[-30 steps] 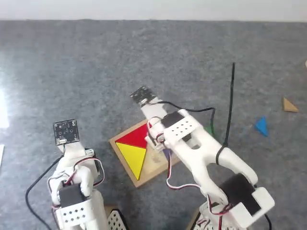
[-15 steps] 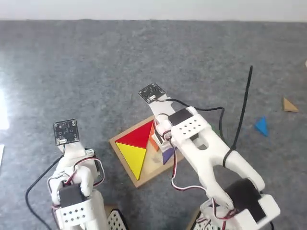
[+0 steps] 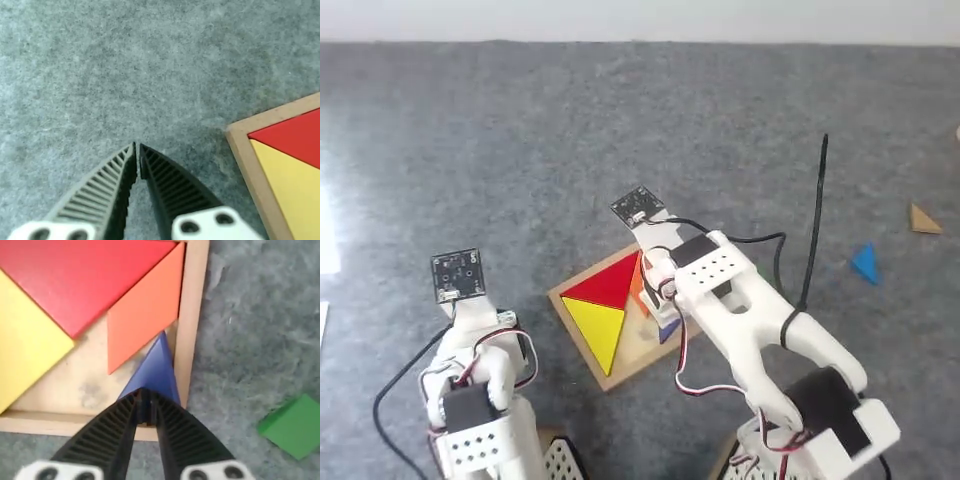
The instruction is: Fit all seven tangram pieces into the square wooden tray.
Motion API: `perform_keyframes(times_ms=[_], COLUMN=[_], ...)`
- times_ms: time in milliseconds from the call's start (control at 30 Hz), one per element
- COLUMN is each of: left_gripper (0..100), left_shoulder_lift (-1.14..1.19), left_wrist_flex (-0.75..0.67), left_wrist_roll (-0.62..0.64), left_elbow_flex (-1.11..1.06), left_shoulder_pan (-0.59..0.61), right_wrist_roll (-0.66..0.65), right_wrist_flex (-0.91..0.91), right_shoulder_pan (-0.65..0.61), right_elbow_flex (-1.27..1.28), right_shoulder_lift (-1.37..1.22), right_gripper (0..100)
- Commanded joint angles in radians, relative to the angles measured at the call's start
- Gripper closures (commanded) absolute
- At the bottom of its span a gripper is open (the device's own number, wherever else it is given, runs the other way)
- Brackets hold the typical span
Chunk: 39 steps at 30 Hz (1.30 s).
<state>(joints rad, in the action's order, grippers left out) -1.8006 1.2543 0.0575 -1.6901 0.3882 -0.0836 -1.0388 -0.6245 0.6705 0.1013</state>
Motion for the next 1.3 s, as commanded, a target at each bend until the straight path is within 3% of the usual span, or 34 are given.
perform_keyframes(times_ms=[0, 233, 400, 800, 1267], left_gripper=[99, 99, 99, 99, 99], left_shoulder_lift=[-0.017, -0.017, -0.017, -0.017, -0.017], left_wrist_flex=[0.008, 0.008, 0.008, 0.008, 0.008], left_wrist_roll=[-0.005, -0.005, -0.005, -0.005, -0.005], left_elbow_flex=[0.007, 0.007, 0.007, 0.007, 0.007], left_shoulder_pan=[0.003, 0.003, 0.003, 0.003, 0.003], right_wrist_roll=[0.005, 0.006, 0.005, -0.031, -0.026], right_wrist_flex=[-0.044, -0.127, -0.033, 0.024, 0.058], right_shoulder_pan=[-0.005, 0.005, 0.022, 0.094, 0.007], right_elbow_flex=[-0.017, -0.054, 0.055, 0.094, 0.077], right_shoulder_lift=[-0.002, 0.140, 0.308, 0.163, 0.064], right_gripper=[97.7, 98.0, 98.0, 98.0, 98.0])
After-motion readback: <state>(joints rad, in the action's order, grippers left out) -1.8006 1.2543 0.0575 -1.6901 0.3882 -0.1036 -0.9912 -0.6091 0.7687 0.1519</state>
